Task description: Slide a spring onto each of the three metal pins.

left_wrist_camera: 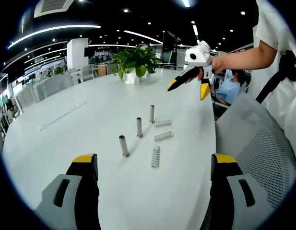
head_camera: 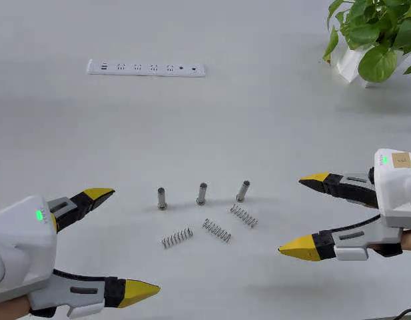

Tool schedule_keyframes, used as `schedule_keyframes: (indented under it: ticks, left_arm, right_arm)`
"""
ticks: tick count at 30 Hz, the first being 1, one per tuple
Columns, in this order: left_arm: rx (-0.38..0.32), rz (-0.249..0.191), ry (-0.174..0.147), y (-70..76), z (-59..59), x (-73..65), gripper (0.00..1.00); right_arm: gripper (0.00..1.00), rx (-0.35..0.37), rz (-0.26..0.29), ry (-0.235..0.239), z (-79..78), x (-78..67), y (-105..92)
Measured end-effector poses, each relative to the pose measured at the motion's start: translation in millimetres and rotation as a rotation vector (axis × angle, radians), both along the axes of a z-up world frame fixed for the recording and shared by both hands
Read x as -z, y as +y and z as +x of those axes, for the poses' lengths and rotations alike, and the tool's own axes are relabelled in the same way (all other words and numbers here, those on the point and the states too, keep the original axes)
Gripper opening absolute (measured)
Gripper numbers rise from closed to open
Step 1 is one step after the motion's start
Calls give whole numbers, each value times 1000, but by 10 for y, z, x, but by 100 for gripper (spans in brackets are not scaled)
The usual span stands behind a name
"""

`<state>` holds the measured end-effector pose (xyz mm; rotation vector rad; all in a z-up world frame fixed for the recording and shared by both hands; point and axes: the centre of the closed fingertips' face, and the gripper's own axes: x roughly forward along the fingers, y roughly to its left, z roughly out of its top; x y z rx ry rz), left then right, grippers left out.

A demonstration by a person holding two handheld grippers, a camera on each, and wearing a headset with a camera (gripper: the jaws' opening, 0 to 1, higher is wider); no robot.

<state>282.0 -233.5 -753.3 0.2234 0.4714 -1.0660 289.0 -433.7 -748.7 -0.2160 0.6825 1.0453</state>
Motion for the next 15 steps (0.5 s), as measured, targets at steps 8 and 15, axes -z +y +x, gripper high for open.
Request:
schedule_keyframes:
  ticks: [8, 15]
  left_arm:
    - [8, 59, 14, -12, 24, 91, 91]
    - [7, 129, 93, -63, -4, 249, 77]
  right_arm:
    - [92, -5, 19, -6, -94, 84, -61]
    - [91, 5, 34, -4, -130, 117, -79]
